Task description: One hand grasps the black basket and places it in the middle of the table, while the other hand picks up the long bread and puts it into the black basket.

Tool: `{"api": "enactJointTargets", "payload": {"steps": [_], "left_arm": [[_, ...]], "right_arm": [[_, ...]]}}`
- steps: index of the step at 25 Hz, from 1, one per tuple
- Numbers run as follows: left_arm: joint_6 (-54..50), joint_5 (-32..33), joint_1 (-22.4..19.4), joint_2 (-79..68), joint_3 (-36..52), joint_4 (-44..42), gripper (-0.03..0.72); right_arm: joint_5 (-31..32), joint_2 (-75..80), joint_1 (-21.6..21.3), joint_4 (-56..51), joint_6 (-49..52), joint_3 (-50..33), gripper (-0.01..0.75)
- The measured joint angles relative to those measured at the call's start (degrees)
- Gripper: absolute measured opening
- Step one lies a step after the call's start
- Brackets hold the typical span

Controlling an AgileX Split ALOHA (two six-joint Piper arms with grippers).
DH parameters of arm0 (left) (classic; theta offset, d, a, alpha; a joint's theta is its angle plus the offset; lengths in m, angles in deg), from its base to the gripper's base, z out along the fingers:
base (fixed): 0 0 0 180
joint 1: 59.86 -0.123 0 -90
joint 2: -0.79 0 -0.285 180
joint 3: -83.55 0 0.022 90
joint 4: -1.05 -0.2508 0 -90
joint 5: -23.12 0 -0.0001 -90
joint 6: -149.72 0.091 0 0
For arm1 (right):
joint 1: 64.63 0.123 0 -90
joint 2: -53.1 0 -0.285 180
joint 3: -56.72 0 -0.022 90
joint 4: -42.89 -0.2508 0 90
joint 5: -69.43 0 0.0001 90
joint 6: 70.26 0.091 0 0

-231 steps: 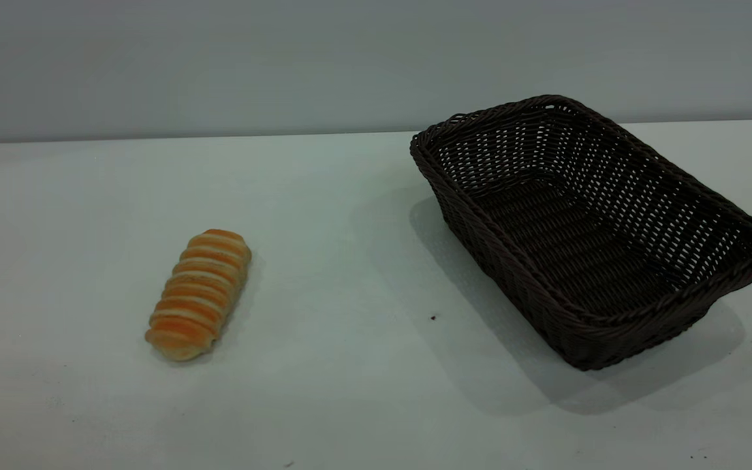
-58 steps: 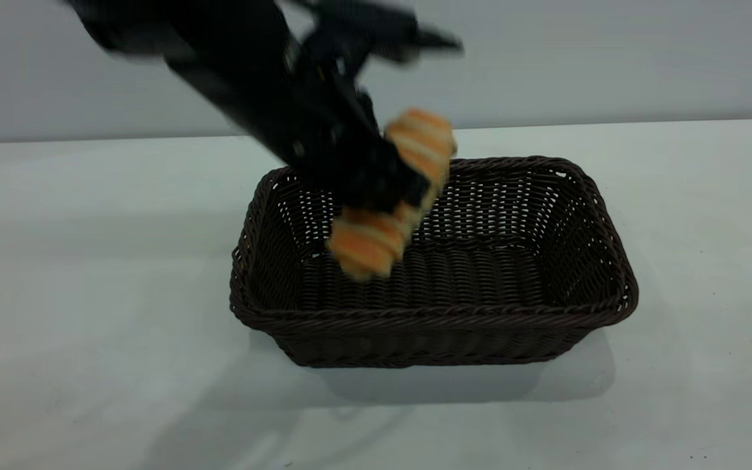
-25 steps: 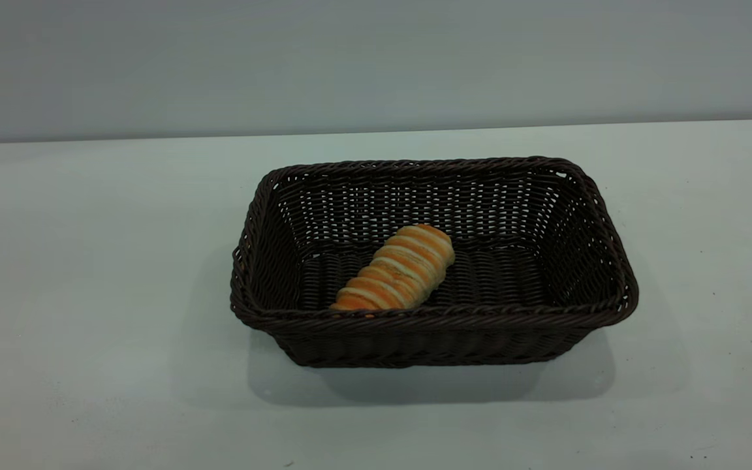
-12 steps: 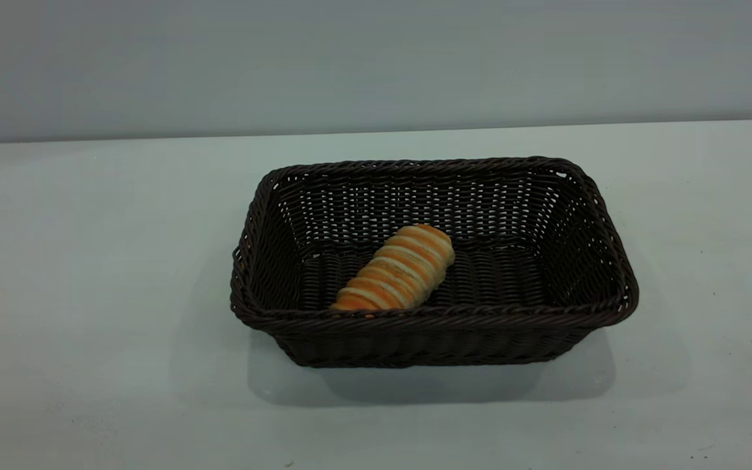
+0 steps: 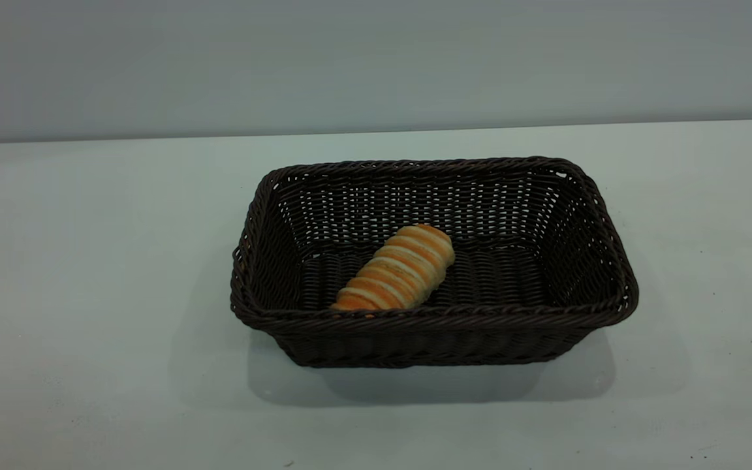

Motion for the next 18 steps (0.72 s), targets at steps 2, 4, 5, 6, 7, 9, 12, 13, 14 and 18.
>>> {"api": "enactJointTargets", "payload": {"steps": [2,4,5,6,7,9,12,13,14,18], "left_arm": [[-0.1,0.3,0.0,0.7,0.0,0.0,0.589],[-0.1,0.3,0.0,1.2,0.0,0.0,0.589],[-0.1,0.3,0.0,1.6,0.0,0.0,0.589],[-0.1,0.3,0.1,2.1,0.0,0.0,0.589],[-0.1,0.4,0.2,2.8,0.0,0.0,0.589],[-0.1,0.5,-0.2,4.7,0.0,0.0,0.589],[-0.1,0.7,-5.6,8.5,0.0,0.1,0.588],[-0.2,0.7,-8.8,9.7,0.0,0.0,0.589],[-0.2,0.8,-12.2,10.8,0.0,0.0,0.588],[-0.2,1.1,-25.0,16.0,0.0,0.0,0.588]], "right_arm": [[0.0,0.0,0.0,0.0,0.0,0.0,0.308],[0.0,0.0,-0.3,0.0,0.0,0.0,0.290],[0.0,0.0,-1.3,-0.1,0.0,0.0,0.281],[0.1,0.0,-2.6,-0.1,0.0,0.0,0.274],[0.1,0.0,-3.8,-0.2,0.0,0.0,0.265],[0.1,0.0,-6.3,-0.2,0.0,0.0,0.249],[0.1,0.0,-6.9,-0.2,0.0,0.0,0.239],[0.1,0.0,-6.9,-0.2,0.0,0.0,0.239],[0.1,0.0,-6.9,-0.2,0.0,0.0,0.239],[0.1,0.0,-6.9,-0.2,0.0,0.0,0.239]]}}
